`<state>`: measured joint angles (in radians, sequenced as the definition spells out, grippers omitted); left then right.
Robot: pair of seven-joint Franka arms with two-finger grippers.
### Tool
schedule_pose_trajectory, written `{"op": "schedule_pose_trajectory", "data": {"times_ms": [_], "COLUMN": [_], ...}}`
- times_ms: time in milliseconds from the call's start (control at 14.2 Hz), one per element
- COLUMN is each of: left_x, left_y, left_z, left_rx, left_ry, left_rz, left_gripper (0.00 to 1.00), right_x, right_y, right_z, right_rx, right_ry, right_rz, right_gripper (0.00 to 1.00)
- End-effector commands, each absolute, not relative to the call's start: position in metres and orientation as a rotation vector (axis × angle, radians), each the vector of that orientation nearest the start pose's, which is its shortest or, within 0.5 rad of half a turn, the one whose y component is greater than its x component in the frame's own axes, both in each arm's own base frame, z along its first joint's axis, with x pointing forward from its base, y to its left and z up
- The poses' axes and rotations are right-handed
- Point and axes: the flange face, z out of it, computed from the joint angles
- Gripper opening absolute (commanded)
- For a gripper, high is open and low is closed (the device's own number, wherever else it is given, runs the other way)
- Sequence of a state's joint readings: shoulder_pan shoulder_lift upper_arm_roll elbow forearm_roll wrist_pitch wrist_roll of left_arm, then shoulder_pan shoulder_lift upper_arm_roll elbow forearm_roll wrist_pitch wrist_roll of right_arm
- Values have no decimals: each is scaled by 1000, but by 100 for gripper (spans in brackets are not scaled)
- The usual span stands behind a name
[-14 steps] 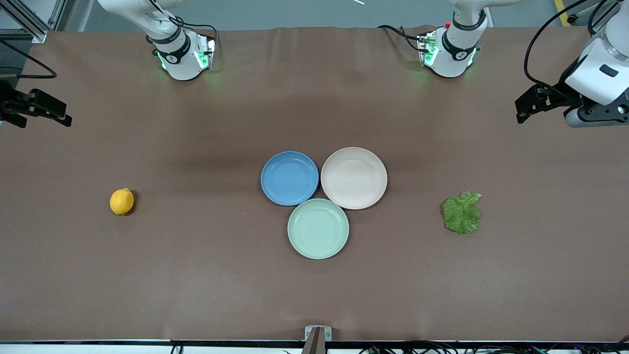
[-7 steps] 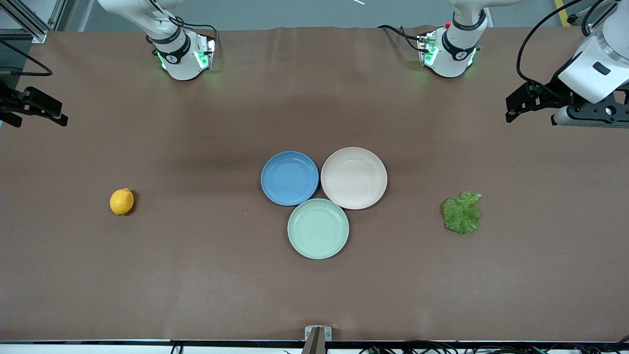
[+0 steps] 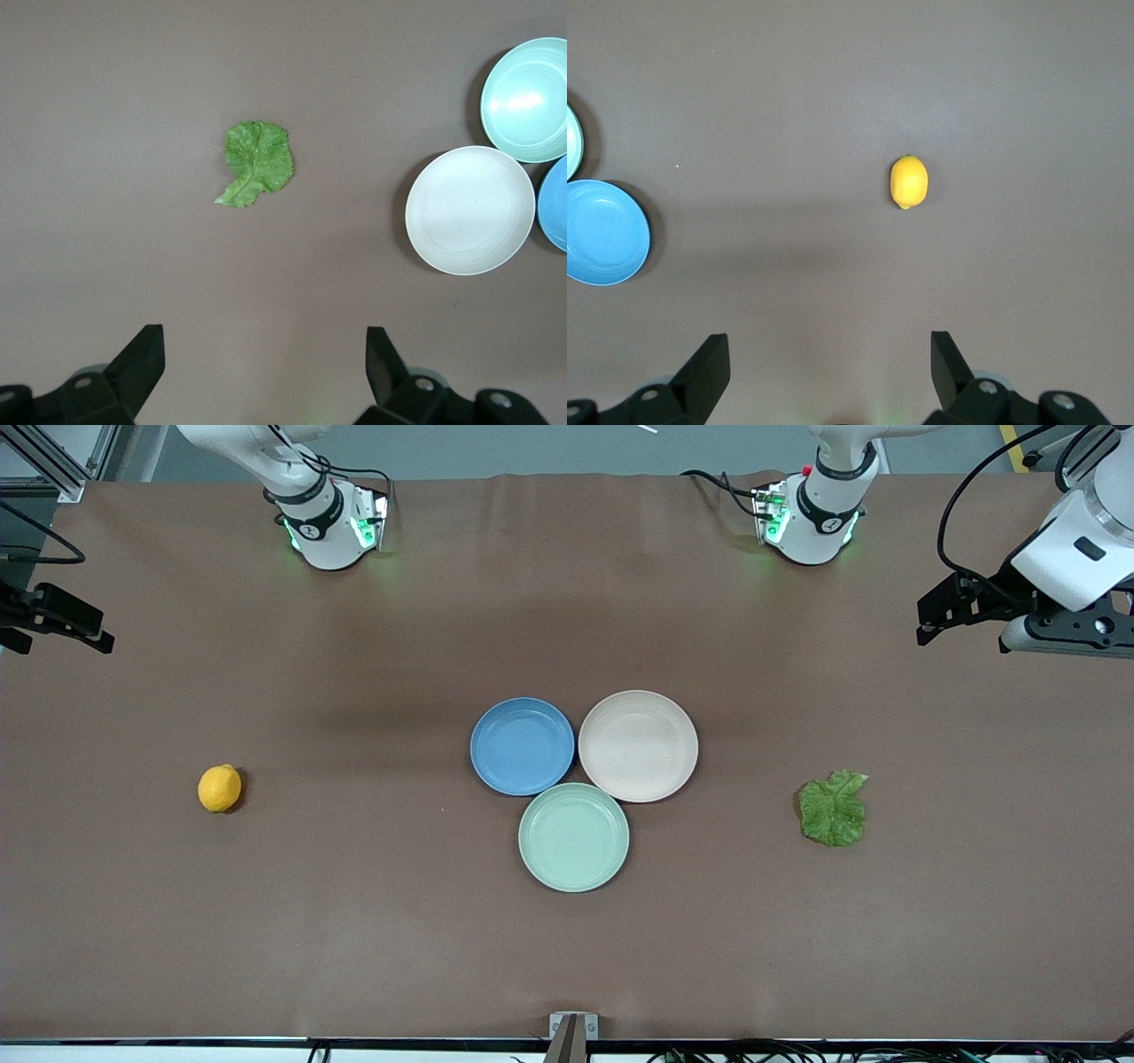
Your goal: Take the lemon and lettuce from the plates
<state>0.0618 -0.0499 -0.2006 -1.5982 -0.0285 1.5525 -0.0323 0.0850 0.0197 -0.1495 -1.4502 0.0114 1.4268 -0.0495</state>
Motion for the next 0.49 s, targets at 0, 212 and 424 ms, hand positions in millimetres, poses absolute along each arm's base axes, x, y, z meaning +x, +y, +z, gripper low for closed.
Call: {"op": "schedule_pose_trajectory", "data": {"times_ms": [0,212,424], "left_x": [529,528,526], "left_y": [-78,-78,-78], "left_z": [637,637,639], "left_rx": [-3159,-3156,-3154], "left_ry": [146,136,136], "left_rz": [-5,7,16], "left_gripper": [100,100,100], "right_x": [546,546,546], "right_y": [-35,-33,-31], "right_z": [661,661,661], "right_rx": [-3127,-3127,-3127], "right_ry": [38,28,24], "right_rz": [56,59,59], "right_gripper": [100,100,100]}}
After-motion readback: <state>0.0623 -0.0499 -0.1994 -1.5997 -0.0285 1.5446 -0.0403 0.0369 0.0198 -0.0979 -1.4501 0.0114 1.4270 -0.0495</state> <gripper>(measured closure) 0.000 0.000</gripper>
